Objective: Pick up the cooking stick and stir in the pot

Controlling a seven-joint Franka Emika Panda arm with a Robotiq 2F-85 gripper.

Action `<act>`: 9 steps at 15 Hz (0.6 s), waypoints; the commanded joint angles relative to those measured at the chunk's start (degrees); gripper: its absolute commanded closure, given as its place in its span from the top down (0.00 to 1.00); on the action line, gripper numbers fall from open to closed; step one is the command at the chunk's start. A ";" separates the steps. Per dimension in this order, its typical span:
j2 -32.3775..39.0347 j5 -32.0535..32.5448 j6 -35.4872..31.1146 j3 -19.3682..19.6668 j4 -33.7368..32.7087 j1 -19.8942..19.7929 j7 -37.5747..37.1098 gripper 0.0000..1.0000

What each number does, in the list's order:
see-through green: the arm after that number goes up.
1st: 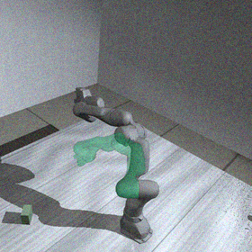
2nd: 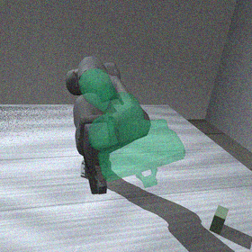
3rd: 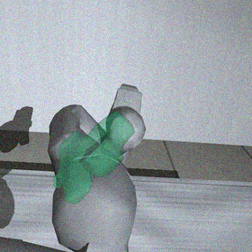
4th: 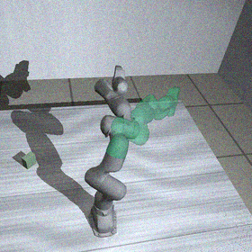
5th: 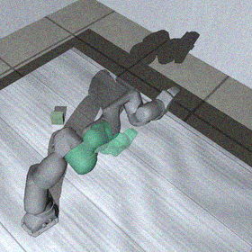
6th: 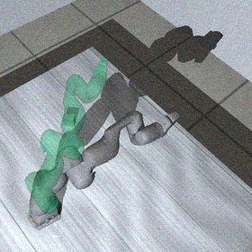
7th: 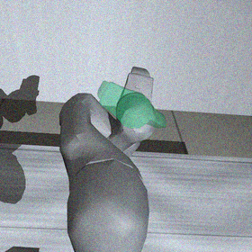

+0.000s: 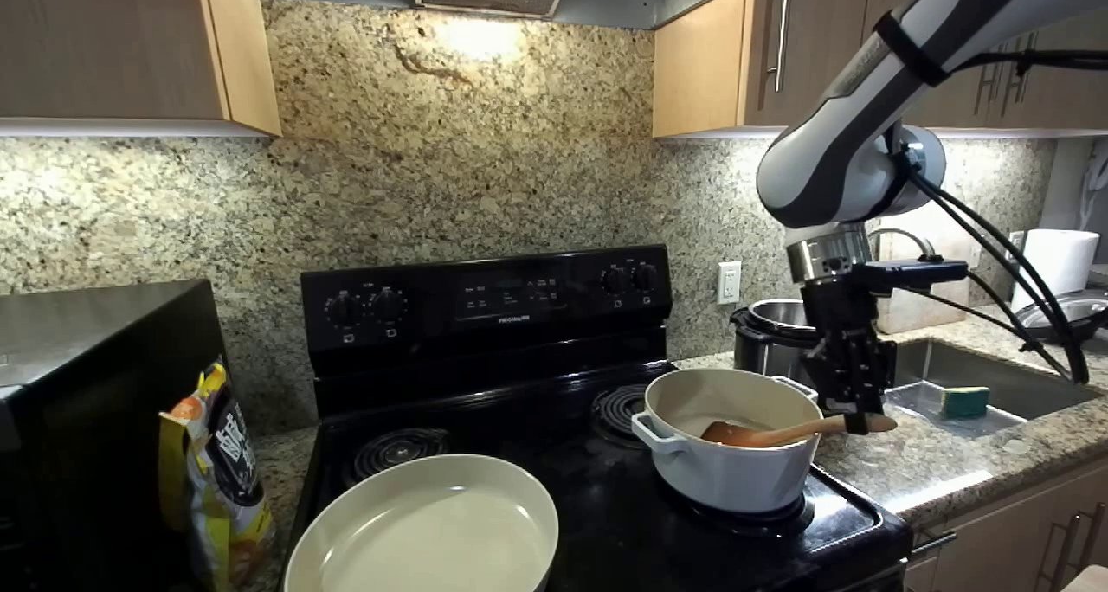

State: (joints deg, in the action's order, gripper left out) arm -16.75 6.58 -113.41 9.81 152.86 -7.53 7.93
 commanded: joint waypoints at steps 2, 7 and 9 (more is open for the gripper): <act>-1.19 3.36 10.67 -2.47 -3.58 0.09 -1.82 0.09; 1.34 2.36 14.79 -5.18 -9.30 2.42 -2.68 0.09; 3.06 2.68 14.30 -6.44 -10.98 3.21 -4.77 0.09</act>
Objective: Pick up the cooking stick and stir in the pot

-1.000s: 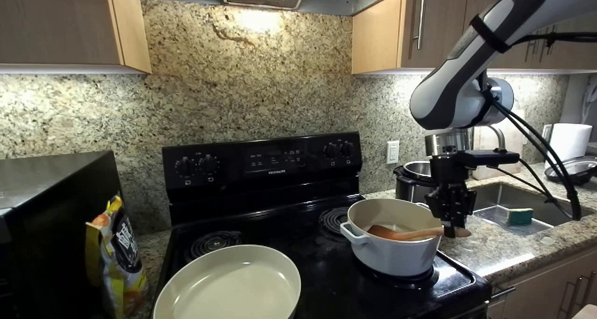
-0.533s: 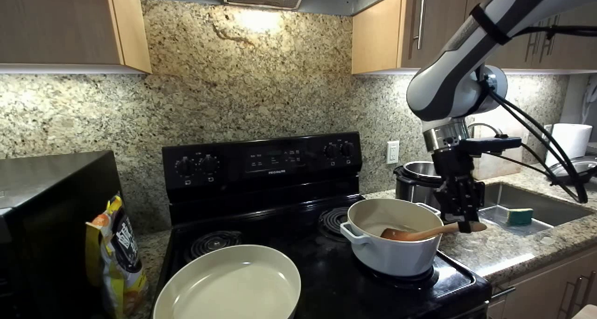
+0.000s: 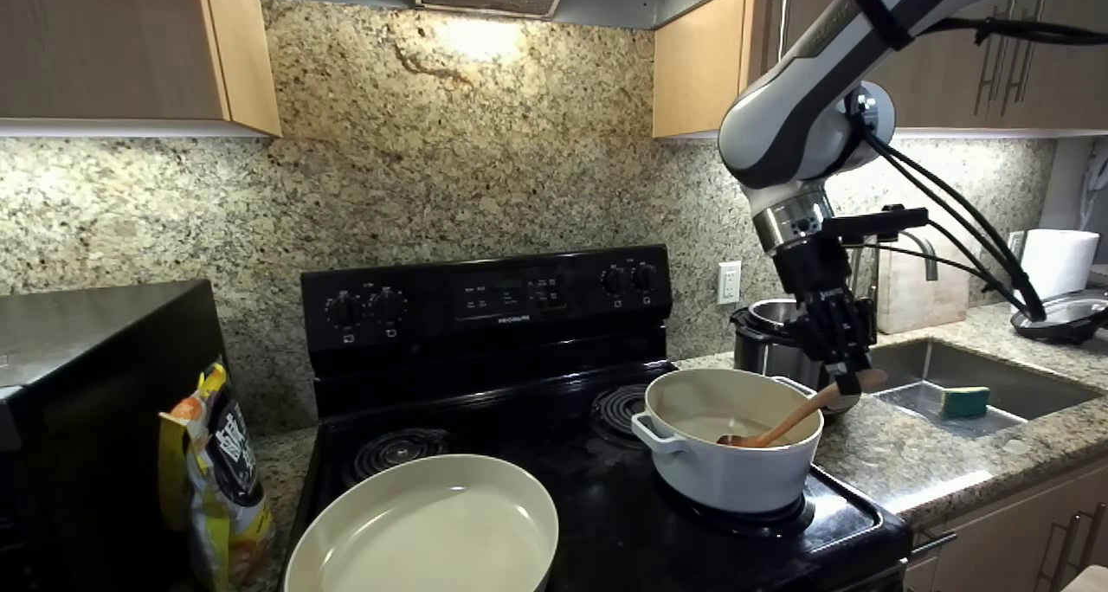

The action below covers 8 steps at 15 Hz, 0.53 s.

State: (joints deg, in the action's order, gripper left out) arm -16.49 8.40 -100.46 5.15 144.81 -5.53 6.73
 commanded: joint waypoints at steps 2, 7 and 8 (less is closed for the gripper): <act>4.63 1.05 0.62 -2.67 -3.99 1.67 -6.11 0.09; 6.94 -0.81 -2.30 -2.91 -4.65 2.32 -8.83 0.09; 7.10 -1.56 -3.26 -2.80 -4.67 2.34 -9.01 0.09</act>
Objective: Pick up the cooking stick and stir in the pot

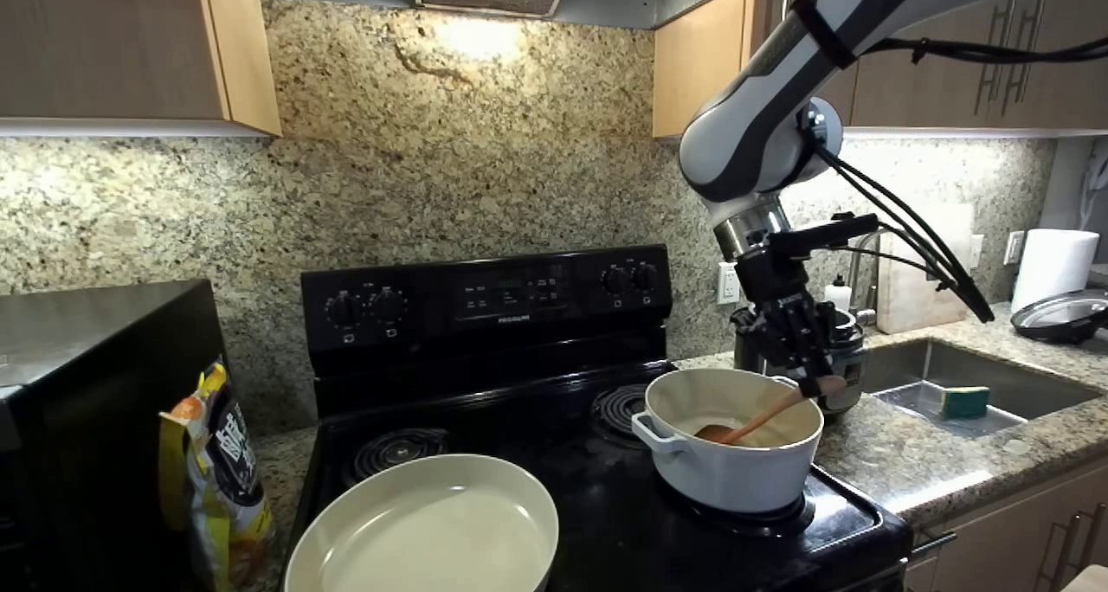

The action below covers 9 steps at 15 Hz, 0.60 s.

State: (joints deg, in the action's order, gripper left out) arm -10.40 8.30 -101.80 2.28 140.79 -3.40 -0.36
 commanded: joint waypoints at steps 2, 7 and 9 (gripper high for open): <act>1.05 -2.71 -3.63 0.06 -0.62 0.35 -1.91 0.09; 1.58 -4.05 -9.94 -0.34 -0.85 0.34 -4.52 0.09; 1.75 -3.19 -11.88 -0.17 -0.96 -0.07 -6.26 0.09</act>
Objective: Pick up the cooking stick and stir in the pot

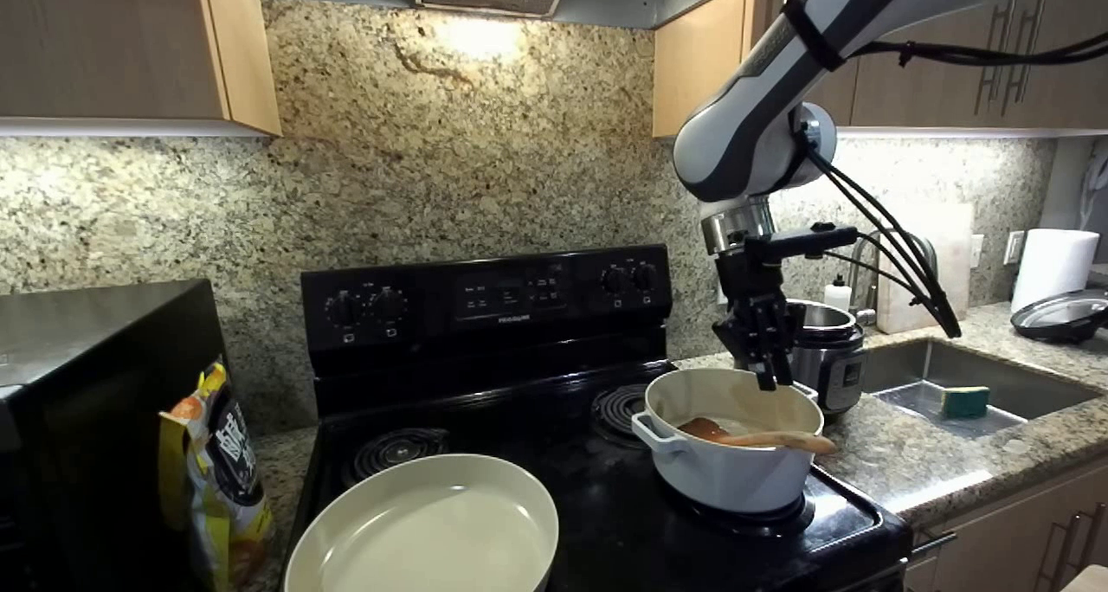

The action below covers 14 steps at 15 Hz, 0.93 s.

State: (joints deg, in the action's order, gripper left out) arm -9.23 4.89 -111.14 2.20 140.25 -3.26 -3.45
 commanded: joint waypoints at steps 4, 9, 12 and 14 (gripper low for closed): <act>-0.11 -0.24 -3.45 0.65 -0.04 -0.74 -3.92 0.09; -3.48 -4.90 3.29 2.15 2.43 -0.50 1.74 0.41; -5.20 -7.97 6.70 2.14 3.56 -0.15 2.68 0.58; -4.90 -9.10 7.94 2.10 3.94 -0.14 2.47 0.71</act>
State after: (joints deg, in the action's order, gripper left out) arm -12.00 -1.74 -104.97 4.12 142.05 -3.48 -2.55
